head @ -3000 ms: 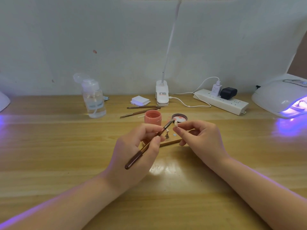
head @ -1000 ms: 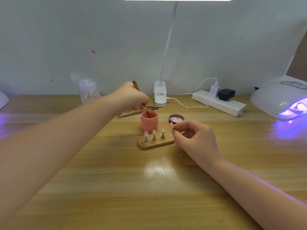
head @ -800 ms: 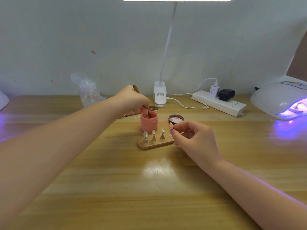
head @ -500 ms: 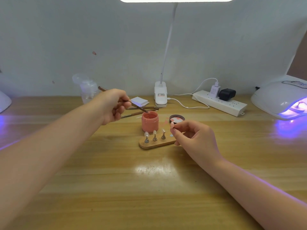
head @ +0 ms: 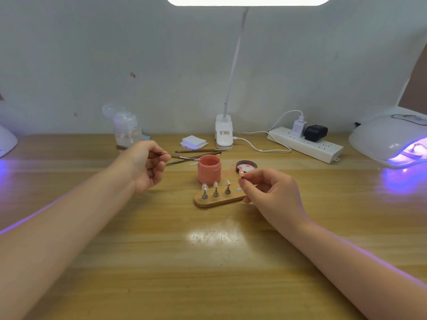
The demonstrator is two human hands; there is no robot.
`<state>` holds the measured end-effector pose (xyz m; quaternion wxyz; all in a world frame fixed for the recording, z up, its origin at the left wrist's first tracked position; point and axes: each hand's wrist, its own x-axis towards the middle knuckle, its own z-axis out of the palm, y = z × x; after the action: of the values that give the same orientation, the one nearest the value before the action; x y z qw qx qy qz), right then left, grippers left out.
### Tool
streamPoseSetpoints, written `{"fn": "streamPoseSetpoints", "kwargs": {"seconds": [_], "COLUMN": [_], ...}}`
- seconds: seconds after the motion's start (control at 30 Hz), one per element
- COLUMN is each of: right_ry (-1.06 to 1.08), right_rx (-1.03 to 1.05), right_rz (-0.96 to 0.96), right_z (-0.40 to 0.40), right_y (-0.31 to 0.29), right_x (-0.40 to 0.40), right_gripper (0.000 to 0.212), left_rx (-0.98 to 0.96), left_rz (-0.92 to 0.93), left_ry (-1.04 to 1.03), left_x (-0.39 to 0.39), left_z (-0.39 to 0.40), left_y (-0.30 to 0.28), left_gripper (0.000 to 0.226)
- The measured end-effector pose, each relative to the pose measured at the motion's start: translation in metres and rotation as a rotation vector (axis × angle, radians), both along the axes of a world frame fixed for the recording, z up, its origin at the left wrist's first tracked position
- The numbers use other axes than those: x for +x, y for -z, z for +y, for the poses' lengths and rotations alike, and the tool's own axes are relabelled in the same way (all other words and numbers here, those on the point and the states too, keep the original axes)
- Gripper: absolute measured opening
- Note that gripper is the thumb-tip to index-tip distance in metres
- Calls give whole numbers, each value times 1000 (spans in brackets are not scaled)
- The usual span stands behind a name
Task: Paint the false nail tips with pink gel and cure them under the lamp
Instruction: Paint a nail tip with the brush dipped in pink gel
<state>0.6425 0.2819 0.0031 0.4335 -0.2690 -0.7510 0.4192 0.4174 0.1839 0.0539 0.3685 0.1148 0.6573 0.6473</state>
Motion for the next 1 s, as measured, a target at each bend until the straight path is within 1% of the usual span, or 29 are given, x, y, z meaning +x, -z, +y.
{"fn": "streamPoseSetpoints", "kwargs": {"seconds": [0.07,0.13,0.17,0.23,0.33,0.43,0.47,0.57,0.63,0.7,0.77,0.87,0.93,1.0], "right_ry": [6,7,4,2,2,1,0,-3,-6,-4,-6,-15,-21,-25], "right_rx": [9,1,-6,-12,-1,14,21,28,34,41,45,63,74,80], "right_rz": [-17,-20,-16,-8,4,-6,-11,-13,-16,-22,-21,-29,-38,-50], "right_z": [0,1,1,0,-2,-2,-3,-2,-2,-1,-1,0,0,0], "right_y": [0,0,0,0,-2,-3,-3,-3,-3,-2,-2,-1,-1,-1], "right_x": [0,-1,-1,0,0,0,1,1,1,1,1,1,1,1], "right_gripper": [6,5,5,8,16,20,21,20,17,15,15,18,19,18], "left_rx": [67,201,266,364,463,505,495,467,470,477,474,443,438,460], "left_rz": [7,32,75,239,570,862,927,1046,1102,1108,1120,1164,1151,1116], "left_ry": [-82,-138,-143,-87,44,136,158,204,227,229,224,237,257,251], "left_x": [0,6,13,32,66,89,92,94,94,94,94,94,92,90], "left_z": [-3,-6,-7,-10,-20,-29,-31,-35,-36,-35,-33,-32,-34,-36], "left_y": [2,2,2,4,14,26,30,39,43,45,46,47,48,48], "left_gripper": [13,10,10,14,21,20,19,18,19,22,18,19,15,17]}}
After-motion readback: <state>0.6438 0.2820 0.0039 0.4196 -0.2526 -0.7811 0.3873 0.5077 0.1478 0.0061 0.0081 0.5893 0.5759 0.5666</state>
